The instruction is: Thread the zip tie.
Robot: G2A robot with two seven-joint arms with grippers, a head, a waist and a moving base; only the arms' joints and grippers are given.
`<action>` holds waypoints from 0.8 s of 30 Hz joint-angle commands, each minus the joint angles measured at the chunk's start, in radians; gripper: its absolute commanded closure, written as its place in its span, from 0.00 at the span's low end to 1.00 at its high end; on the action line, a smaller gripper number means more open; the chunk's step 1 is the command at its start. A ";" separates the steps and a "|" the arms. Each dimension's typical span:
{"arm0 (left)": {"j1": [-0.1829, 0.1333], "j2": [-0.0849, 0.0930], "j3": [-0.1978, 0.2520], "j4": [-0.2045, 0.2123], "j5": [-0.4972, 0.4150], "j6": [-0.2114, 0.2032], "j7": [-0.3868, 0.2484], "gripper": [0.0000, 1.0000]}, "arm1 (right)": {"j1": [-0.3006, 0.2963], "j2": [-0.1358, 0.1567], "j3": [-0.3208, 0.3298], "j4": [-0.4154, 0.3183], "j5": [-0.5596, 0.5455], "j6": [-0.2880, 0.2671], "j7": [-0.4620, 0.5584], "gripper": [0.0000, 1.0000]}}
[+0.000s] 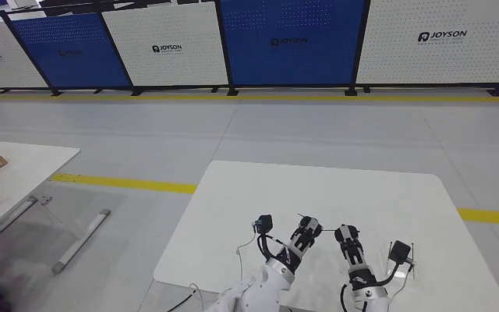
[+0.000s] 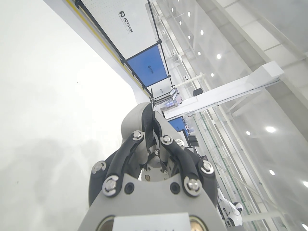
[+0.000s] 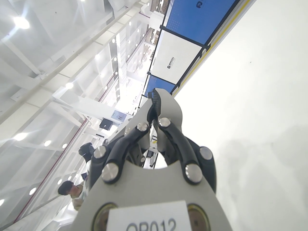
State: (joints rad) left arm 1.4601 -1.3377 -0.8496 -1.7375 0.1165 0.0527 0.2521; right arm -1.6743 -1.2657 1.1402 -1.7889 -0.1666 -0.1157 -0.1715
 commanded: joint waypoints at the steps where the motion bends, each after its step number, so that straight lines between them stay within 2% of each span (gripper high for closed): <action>1: 0.001 0.000 -0.004 -0.004 0.010 0.016 -0.008 1.00 | -0.004 0.000 0.005 -0.005 -0.004 0.001 0.004 1.00; 10: 0.006 0.003 -0.019 -0.016 0.072 0.085 -0.026 1.00 | -0.007 -0.009 0.002 -0.007 -0.029 0.019 -0.038 1.00; 15: 0.011 0.001 -0.020 -0.021 0.075 0.088 -0.034 1.00 | -0.002 -0.013 -0.003 -0.002 -0.040 0.029 -0.035 1.00; 17: 0.011 0.000 -0.021 -0.021 0.076 0.090 -0.035 0.92 | 0.000 -0.015 -0.005 0.000 -0.043 0.033 -0.033 1.00; 19: 0.012 -0.001 -0.021 -0.021 0.078 0.091 -0.036 0.75 | 0.001 -0.017 -0.006 0.001 -0.045 0.035 -0.031 1.00; 24: 0.013 -0.003 -0.022 -0.022 0.084 0.095 -0.038 0.68 | 0.001 -0.020 -0.007 0.000 -0.053 0.038 -0.029 1.00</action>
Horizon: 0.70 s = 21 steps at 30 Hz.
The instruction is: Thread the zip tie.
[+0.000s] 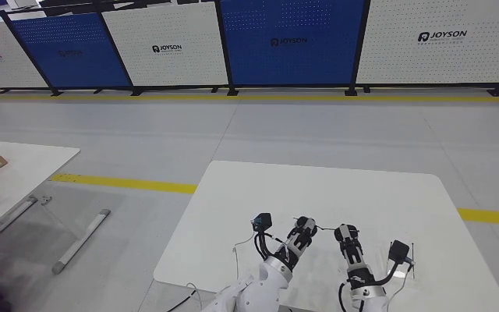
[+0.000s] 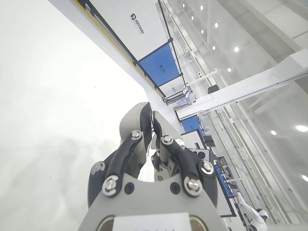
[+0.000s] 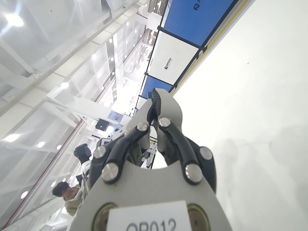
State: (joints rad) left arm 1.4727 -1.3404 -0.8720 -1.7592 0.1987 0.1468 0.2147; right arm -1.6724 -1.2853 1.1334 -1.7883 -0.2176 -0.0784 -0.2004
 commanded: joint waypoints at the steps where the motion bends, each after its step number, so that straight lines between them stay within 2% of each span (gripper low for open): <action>1: 0.000 -0.001 0.000 0.000 0.003 0.001 -0.002 0.65 | -0.001 -0.001 0.000 -0.001 -0.004 0.001 0.000 1.00; 2: 0.000 -0.001 0.000 0.000 0.005 0.001 -0.002 0.62 | -0.001 -0.002 0.000 -0.002 -0.006 0.002 0.000 1.00; 6: 0.001 -0.003 0.002 0.002 0.012 0.001 -0.005 0.62 | -0.002 -0.004 0.001 -0.003 -0.011 0.006 -0.001 1.00; 21: -0.013 -0.015 0.033 0.030 0.036 0.001 -0.023 0.71 | -0.003 -0.015 0.003 0.000 -0.016 0.005 -0.005 1.00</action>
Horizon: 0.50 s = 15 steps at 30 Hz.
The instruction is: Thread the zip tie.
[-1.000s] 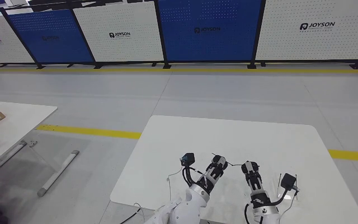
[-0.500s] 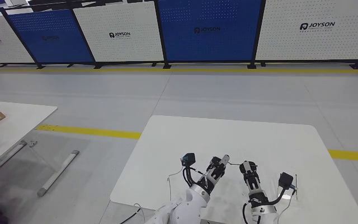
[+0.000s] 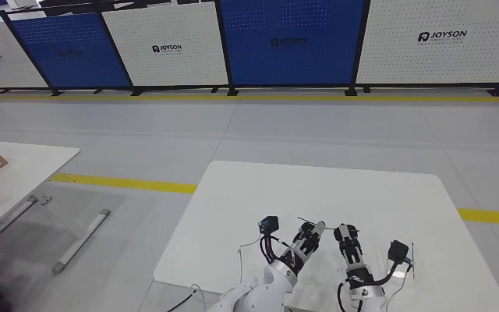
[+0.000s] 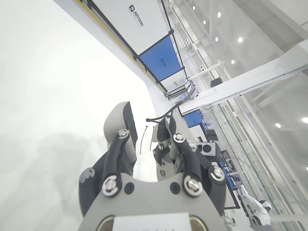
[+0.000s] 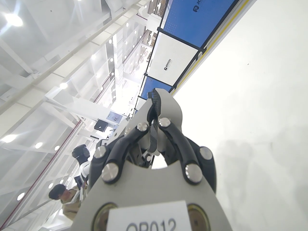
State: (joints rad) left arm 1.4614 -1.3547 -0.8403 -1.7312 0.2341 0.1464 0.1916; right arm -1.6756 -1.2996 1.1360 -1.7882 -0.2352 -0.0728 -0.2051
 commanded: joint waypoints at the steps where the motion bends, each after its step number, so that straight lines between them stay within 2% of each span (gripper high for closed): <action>1: -0.003 -0.002 0.002 0.003 0.001 0.001 0.001 0.74 | 0.000 -0.001 0.001 0.001 0.004 -0.001 0.001 1.00; 3: -0.005 -0.004 0.001 0.004 0.000 -0.001 0.005 0.78 | 0.001 -0.003 0.003 0.003 0.006 -0.001 0.003 1.00; 5: -0.006 -0.005 0.000 0.006 0.000 -0.001 0.006 0.87 | 0.002 -0.004 0.003 0.004 0.007 -0.002 0.005 1.00; 11: -0.004 -0.006 -0.003 0.003 0.008 0.004 0.003 0.91 | 0.002 -0.007 0.006 0.007 0.008 -0.004 0.008 1.00; 13: -0.002 -0.007 -0.004 0.003 0.010 0.003 0.003 0.98 | 0.002 -0.009 0.006 0.007 0.006 -0.005 0.009 1.00; 15: -0.001 -0.007 -0.005 0.003 0.010 0.003 0.001 1.00 | 0.001 -0.009 0.007 0.007 0.003 -0.006 0.008 1.00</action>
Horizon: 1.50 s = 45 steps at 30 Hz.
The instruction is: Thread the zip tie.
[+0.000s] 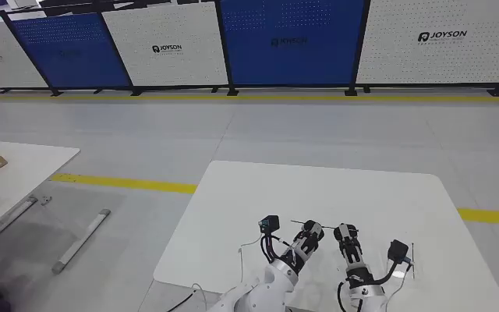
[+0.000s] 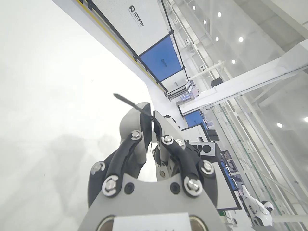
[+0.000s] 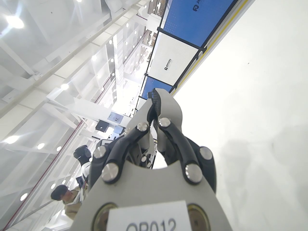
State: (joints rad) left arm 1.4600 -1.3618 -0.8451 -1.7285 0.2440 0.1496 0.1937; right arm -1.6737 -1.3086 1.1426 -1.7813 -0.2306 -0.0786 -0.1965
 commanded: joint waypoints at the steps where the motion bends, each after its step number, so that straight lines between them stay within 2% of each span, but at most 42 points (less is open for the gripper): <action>1: 0.001 0.000 -0.001 0.001 0.001 -0.001 -0.002 1.00 | -0.001 -0.001 0.001 -0.001 -0.002 -0.001 -0.001 1.00; 28: 0.011 -0.004 -0.009 -0.004 0.041 -0.020 -0.027 1.00 | -0.001 -0.013 0.003 -0.006 -0.005 0.005 0.045 1.00; 29: 0.011 -0.005 -0.009 -0.005 0.042 -0.019 -0.027 0.94 | -0.002 -0.013 0.005 -0.007 -0.004 0.005 0.047 1.00; 30: 0.011 -0.005 -0.009 -0.005 0.042 -0.020 -0.027 0.95 | -0.002 -0.014 0.006 -0.007 -0.004 0.005 0.049 1.00; 31: 0.011 -0.005 -0.009 -0.005 0.043 -0.021 -0.029 1.00 | -0.003 -0.014 0.007 -0.008 -0.005 0.005 0.049 1.00; 37: 0.013 -0.006 -0.013 -0.006 0.045 -0.024 -0.032 1.00 | -0.004 -0.016 0.009 -0.010 -0.006 0.007 0.055 1.00; 39: 0.014 -0.006 -0.016 -0.005 0.045 -0.025 -0.032 0.72 | -0.004 -0.017 0.010 -0.010 -0.006 0.007 0.052 1.00; 40: 0.015 -0.006 -0.017 -0.005 0.046 -0.025 -0.031 0.64 | -0.004 -0.017 0.011 -0.010 -0.007 0.007 0.051 1.00; 42: 0.016 -0.006 -0.019 -0.005 0.047 -0.027 -0.032 0.61 | -0.004 -0.018 0.012 -0.010 -0.009 0.009 0.048 1.00; 45: 0.016 -0.006 -0.024 -0.004 0.047 -0.029 -0.030 0.65 | -0.004 -0.019 0.013 -0.009 -0.012 0.013 0.043 1.00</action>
State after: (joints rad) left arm 1.4760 -1.3679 -0.8674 -1.7331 0.2913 0.1214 0.1625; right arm -1.6776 -1.3275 1.1553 -1.7904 -0.2419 -0.0672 -0.1524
